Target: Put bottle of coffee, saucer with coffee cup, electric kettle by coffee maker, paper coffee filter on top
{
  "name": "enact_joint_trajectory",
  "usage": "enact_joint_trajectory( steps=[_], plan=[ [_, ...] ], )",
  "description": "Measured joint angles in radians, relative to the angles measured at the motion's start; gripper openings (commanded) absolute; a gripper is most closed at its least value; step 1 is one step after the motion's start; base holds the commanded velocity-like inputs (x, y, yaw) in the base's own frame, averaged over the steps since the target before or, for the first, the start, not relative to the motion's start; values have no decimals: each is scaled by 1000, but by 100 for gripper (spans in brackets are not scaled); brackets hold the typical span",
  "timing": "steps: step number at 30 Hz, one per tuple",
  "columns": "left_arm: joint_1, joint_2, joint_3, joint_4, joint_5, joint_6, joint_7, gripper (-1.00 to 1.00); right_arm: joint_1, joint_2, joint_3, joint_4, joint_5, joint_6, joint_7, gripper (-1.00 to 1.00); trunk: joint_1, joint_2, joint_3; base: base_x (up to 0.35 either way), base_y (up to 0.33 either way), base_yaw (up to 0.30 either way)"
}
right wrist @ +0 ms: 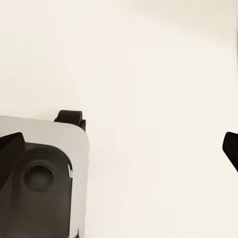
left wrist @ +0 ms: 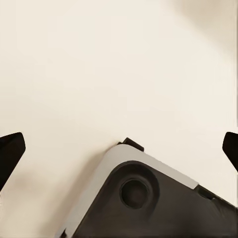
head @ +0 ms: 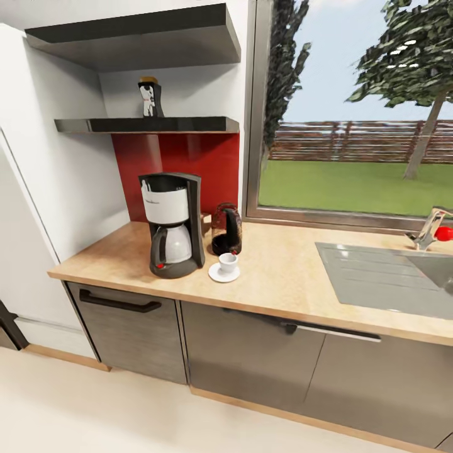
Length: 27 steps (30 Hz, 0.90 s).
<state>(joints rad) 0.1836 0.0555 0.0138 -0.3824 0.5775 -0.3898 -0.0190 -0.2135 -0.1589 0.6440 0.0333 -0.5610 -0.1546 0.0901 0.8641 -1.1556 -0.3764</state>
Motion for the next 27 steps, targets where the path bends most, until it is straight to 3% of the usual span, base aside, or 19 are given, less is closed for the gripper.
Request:
enact_joint_trajectory(
  steps=[8, 14, 27],
  plan=[
    [0, -29, -2, -6, -4, 15, 16, 100, 0, -2, 0, -1, -13, -2, -2, 100, -31, 56, 25, 0, 0, 0],
    [0, -21, 1, -19, 6, 68, 23, 100, 0, 2, 0, -1, -14, -1, -2, 100, -54, 98, 44, 0, 0, 0],
    [0, -20, 3, -33, 19, 81, 23, 100, 0, 2, 0, -1, -14, -1, -2, 100, -104, 189, 85, 0, 0, 0]
  ],
)
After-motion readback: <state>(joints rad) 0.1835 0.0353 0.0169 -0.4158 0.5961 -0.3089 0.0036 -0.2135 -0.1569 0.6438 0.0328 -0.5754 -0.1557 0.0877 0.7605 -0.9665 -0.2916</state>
